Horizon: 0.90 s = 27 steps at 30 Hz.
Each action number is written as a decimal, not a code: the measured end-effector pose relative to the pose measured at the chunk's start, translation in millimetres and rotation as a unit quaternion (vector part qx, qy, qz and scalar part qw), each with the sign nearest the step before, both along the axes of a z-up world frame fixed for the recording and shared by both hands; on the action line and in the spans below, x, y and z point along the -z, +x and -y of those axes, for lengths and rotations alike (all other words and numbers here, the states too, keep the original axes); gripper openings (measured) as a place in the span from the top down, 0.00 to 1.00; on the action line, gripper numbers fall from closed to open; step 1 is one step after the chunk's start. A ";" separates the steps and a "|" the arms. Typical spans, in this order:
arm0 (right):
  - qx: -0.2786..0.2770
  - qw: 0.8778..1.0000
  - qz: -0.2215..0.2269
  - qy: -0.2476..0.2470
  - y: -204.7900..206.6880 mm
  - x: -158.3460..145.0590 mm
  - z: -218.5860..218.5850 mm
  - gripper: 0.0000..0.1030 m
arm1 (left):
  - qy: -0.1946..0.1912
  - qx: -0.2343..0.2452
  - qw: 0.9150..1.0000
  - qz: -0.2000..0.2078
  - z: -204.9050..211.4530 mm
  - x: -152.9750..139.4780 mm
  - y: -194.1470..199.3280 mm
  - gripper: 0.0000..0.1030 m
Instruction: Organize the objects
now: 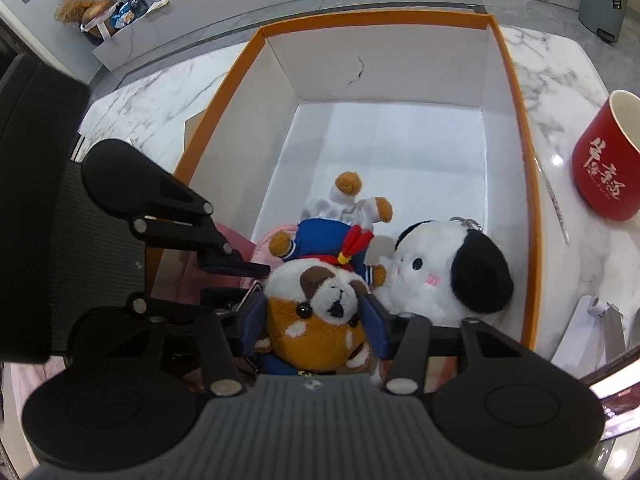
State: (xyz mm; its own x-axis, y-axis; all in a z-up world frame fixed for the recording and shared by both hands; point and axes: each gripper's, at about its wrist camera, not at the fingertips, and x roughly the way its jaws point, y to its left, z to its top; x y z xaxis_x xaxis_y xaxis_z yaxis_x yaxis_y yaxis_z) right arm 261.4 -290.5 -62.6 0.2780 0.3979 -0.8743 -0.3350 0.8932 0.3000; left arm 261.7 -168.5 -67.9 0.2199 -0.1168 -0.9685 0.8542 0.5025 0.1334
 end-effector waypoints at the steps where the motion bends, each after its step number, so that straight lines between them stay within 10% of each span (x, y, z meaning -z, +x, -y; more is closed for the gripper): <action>1: -0.003 1.000 0.005 -0.003 -1.9 -3.5 0.5 0.53 | -0.005 -0.002 1.000 0.004 -0.7 -6.4 -2.0 0.90; 14: 0.009 1.000 -0.020 -0.009 4.1 0.0 7.6 0.54 | 0.015 0.007 1.000 0.001 13.6 -41.2 -4.1 1.00; 20: 0.021 0.999 -0.030 -0.006 9.9 3.3 10.1 0.54 | 0.042 0.020 0.999 -0.011 16.4 -26.8 2.0 0.76; 27: 0.019 0.999 -0.027 -0.004 6.7 4.4 10.6 0.54 | 0.018 0.024 1.000 0.008 9.3 -7.2 5.2 0.74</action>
State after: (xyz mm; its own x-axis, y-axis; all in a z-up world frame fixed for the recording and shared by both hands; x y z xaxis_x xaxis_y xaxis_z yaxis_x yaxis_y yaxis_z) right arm 268.1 -301.2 -67.1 0.2458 0.3813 -0.8912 -0.2841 0.9074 0.3098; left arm 266.9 -177.8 -60.7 0.2303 -0.0927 -0.9687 0.8752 0.4548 0.1646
